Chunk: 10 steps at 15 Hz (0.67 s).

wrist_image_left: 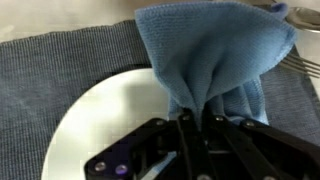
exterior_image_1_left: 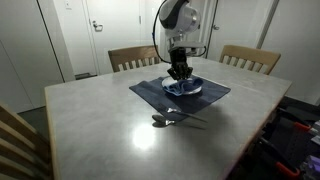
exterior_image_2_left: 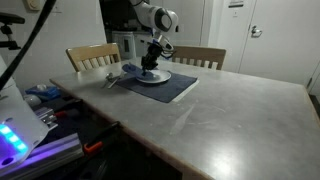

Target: Wipe the white plate with the blue towel

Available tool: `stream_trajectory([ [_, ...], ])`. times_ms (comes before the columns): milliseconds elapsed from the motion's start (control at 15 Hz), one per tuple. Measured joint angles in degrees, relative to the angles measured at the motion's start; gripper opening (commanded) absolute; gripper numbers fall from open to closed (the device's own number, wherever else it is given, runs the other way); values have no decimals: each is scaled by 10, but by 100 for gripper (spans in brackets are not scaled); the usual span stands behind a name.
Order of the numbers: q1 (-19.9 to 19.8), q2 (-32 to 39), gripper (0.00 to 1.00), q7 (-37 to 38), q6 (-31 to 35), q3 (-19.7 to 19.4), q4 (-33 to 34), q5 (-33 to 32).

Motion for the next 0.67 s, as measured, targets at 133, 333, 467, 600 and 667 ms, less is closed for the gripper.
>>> stream_trajectory([
  [133, 8, 8, 3, 50, -12, -23, 9, -23],
  [333, 20, 23, 3, 131, -13, -54, 24, -46],
  [467, 27, 29, 3, 188, -11, -67, 34, -47],
  [600, 33, 32, 3, 240, 1, -76, 42, -44],
  [667, 34, 32, 3, 261, 15, -78, 45, -38],
])
